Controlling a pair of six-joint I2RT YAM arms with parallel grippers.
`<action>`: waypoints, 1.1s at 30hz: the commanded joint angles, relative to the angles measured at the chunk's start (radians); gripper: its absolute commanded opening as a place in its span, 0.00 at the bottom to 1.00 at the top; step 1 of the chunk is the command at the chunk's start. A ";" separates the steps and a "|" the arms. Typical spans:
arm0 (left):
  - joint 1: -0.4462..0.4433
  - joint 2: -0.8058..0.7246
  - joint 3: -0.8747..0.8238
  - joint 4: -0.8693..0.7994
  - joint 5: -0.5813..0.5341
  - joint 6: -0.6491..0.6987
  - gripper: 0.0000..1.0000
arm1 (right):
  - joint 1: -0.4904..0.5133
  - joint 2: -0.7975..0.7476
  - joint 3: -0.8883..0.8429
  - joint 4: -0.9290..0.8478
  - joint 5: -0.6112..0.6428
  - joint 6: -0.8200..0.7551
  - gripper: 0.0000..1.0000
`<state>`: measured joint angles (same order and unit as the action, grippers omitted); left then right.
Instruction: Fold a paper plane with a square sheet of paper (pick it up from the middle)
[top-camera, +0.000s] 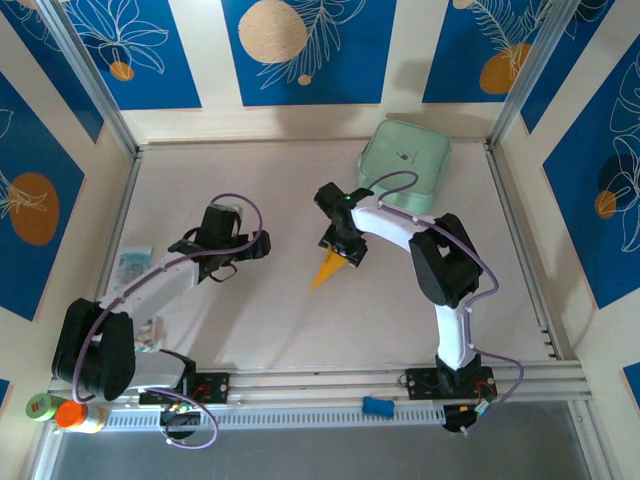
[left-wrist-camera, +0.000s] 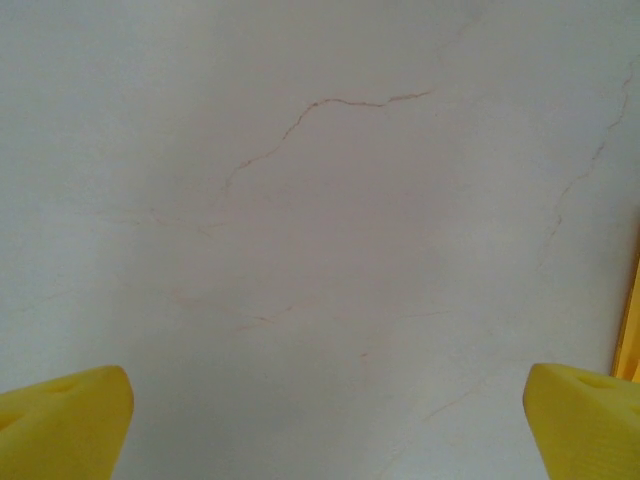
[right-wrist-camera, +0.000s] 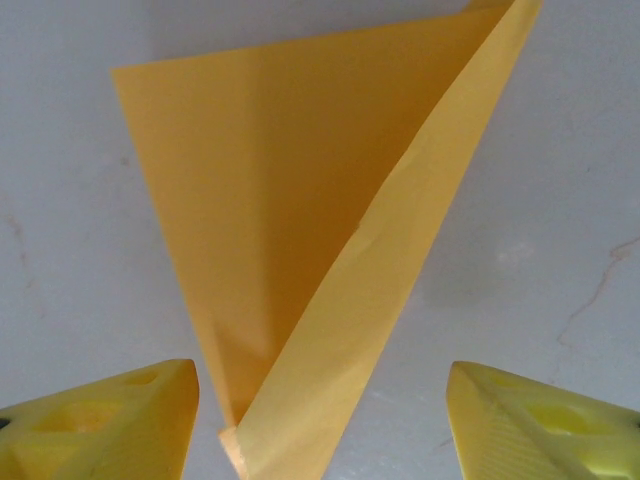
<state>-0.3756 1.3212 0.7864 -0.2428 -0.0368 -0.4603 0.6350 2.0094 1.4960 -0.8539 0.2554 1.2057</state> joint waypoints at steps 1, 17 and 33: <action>0.012 0.015 -0.007 0.017 0.029 0.025 0.99 | 0.003 0.018 0.033 -0.056 -0.006 0.018 0.66; 0.015 0.018 0.002 0.013 0.028 0.018 0.99 | 0.002 -0.030 0.005 -0.081 0.019 0.033 0.29; 0.063 -0.025 -0.024 0.035 0.103 -0.054 0.99 | -0.009 -0.144 -0.057 0.050 -0.040 -0.127 0.00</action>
<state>-0.3389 1.3293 0.7826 -0.2218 0.0200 -0.4820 0.6308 1.9236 1.4624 -0.8612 0.2527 1.1625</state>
